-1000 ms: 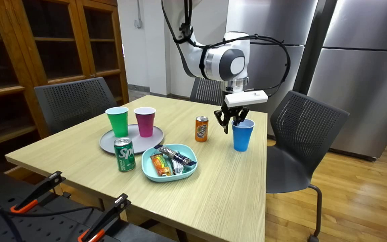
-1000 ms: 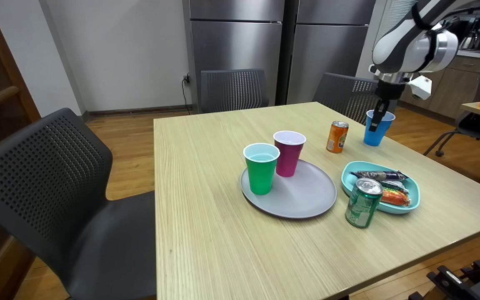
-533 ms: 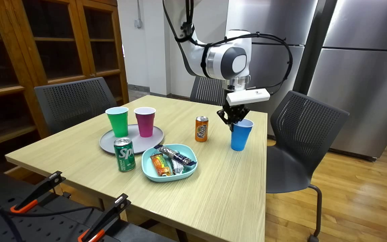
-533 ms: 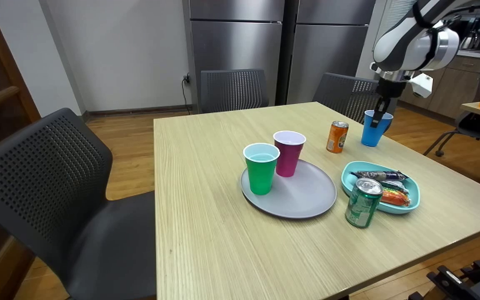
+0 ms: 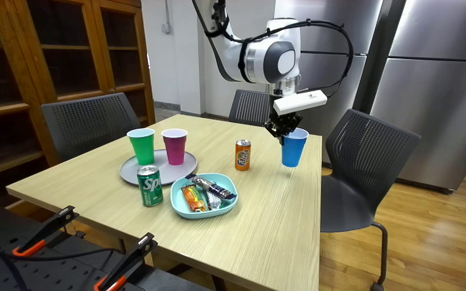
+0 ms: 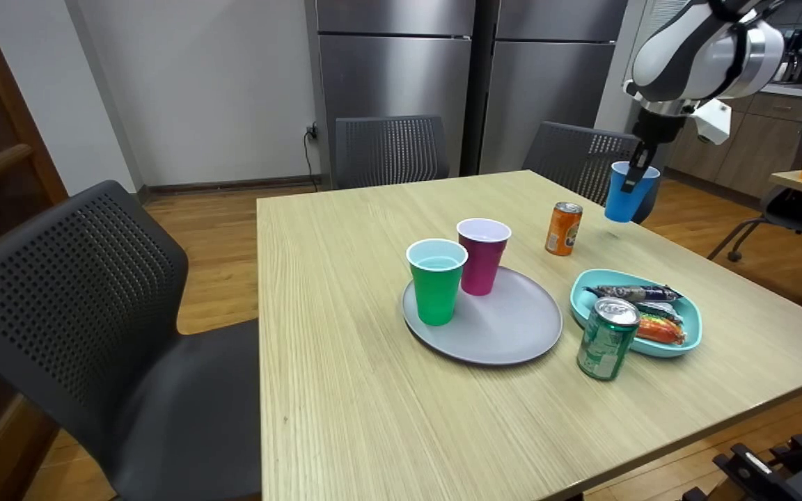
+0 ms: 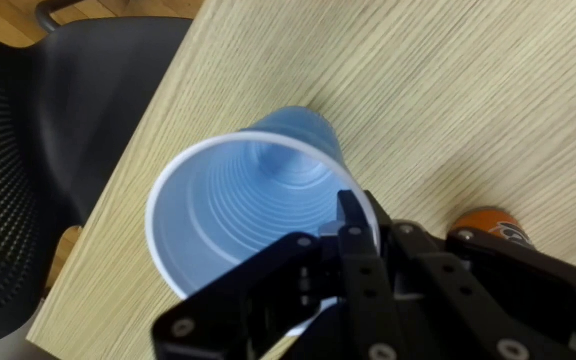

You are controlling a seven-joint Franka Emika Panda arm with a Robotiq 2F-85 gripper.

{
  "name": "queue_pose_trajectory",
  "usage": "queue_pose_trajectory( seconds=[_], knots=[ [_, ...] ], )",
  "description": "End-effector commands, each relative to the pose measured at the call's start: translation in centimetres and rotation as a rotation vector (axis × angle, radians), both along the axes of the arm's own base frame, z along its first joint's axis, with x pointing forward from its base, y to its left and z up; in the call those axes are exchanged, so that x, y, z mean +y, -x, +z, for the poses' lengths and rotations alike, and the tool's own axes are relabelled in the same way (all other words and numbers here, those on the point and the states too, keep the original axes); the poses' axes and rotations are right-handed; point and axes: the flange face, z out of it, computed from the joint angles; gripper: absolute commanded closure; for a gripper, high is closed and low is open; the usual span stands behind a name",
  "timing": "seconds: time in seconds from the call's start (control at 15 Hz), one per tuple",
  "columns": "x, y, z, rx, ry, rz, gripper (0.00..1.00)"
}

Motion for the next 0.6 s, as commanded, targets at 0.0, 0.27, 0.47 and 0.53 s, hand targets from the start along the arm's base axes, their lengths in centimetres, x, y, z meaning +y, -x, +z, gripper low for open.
queue_pose_trajectory(
  seconds=[0.0, 0.27, 0.47, 0.53],
  knots=[
    [1.7, 2.6, 3.4, -0.042, 0.035, 0.067, 0.99],
    [3.4, 5.3, 5.4, -0.083, 0.043, 0.115, 0.99],
    [4.9, 7.6, 6.2, -0.083, 0.040, 0.159, 0.99],
    [5.2, 8.3, 6.5, -0.081, 0.038, 0.167, 0.99]
  ],
)
